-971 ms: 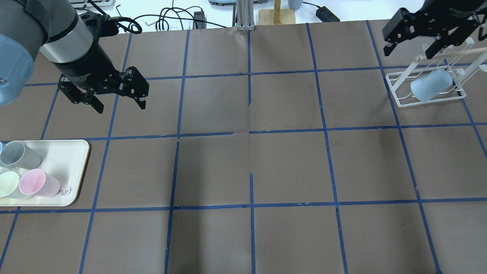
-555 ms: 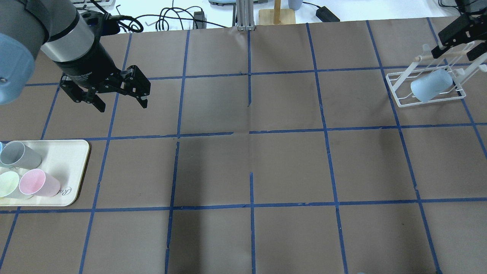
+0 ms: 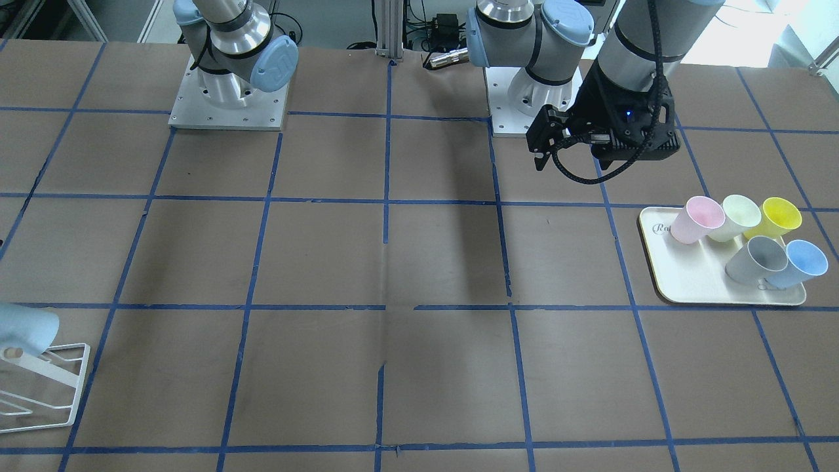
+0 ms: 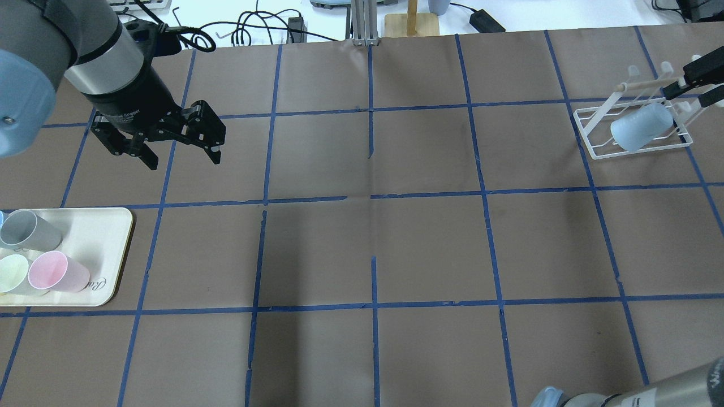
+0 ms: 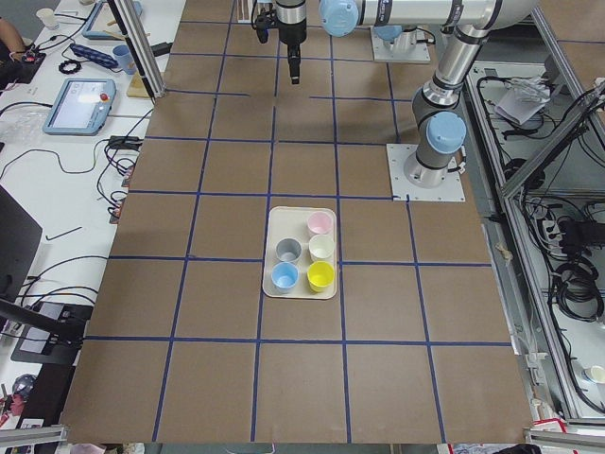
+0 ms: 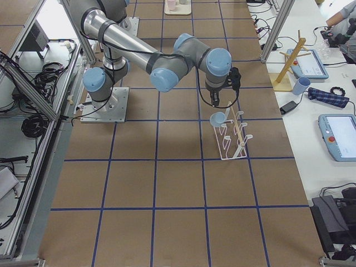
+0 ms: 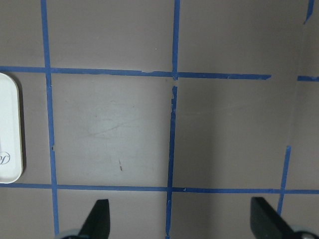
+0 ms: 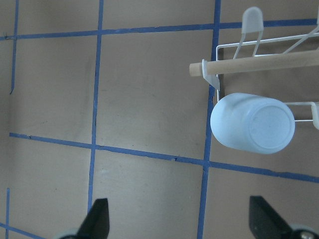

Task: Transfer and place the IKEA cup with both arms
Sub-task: 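Lower the right gripper onto the light blue cup and close on it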

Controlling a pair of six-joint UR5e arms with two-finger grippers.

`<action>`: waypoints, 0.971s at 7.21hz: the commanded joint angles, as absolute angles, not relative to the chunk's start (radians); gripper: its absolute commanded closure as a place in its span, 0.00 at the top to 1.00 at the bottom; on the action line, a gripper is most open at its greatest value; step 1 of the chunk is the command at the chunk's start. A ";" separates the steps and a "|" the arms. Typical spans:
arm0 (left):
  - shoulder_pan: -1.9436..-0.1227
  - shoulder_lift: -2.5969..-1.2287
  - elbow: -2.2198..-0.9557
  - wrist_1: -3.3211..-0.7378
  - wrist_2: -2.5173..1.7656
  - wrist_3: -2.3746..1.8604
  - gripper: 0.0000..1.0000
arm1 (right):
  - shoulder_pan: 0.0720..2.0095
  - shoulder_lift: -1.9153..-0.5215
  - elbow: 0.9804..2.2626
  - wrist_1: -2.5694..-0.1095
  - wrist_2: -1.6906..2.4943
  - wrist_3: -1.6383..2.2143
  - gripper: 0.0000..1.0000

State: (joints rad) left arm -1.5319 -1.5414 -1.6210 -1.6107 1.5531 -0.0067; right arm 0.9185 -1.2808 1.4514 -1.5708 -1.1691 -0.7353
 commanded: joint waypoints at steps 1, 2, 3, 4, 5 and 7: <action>-1.532 -1.543 -1.623 -1.612 1.549 -0.005 1.00 | 0.914 -1.220 1.453 -1.697 -1.175 -0.564 0.98; -1.532 -1.540 -1.624 -1.612 1.545 -0.005 1.00 | 0.914 -1.183 1.460 -1.742 -1.174 -0.557 1.00; -1.532 -1.543 -1.626 -1.612 1.545 -0.006 1.00 | 0.913 -1.166 1.468 -1.743 -1.177 -0.557 1.00; -1.532 -1.552 -1.629 -1.644 1.548 -0.006 1.00 | 0.913 -1.160 1.470 -1.743 -1.177 -0.555 1.00; -1.531 -1.554 -1.629 -1.644 1.554 -0.006 1.00 | 0.913 -1.148 1.480 -1.741 -1.172 -0.555 1.00; -1.525 -1.555 -1.628 -1.635 1.552 0.006 1.00 | 0.902 -1.144 1.497 -1.744 -1.177 -0.564 1.00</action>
